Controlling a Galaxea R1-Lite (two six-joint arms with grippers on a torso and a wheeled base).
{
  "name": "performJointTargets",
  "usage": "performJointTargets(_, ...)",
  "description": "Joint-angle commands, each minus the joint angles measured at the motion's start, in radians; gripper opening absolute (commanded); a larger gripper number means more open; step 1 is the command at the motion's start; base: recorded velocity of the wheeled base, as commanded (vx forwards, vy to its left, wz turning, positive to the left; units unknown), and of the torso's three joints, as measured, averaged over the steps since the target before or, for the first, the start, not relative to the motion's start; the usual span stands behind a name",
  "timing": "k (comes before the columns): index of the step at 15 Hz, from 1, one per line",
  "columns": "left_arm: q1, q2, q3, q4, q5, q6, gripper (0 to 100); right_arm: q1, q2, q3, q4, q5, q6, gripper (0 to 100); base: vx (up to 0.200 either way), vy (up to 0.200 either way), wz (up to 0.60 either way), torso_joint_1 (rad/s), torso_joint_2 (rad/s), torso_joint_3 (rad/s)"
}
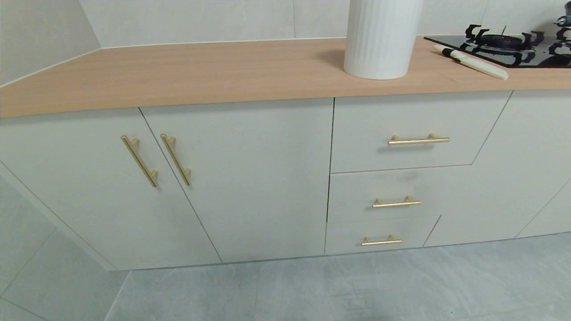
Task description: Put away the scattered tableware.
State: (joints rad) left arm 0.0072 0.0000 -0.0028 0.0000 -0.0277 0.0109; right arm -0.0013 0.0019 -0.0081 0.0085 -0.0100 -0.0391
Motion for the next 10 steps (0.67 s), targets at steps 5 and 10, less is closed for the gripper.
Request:
performJointTargets(5,0.000,0.002,0.000,0.000,0.000,0.000,100,0.000,-0.002,0.008,-0.007,0.010,0.018,100,0.000,0.000,0.00,0.000,0.00,0.000)
performJointTargets(10,0.000,0.002,0.000,0.000,-0.001,0.009,100,0.000,-0.002,0.008,-0.007,0.010,0.019,100,0.000,0.000,0.00,0.000,0.00,0.000)
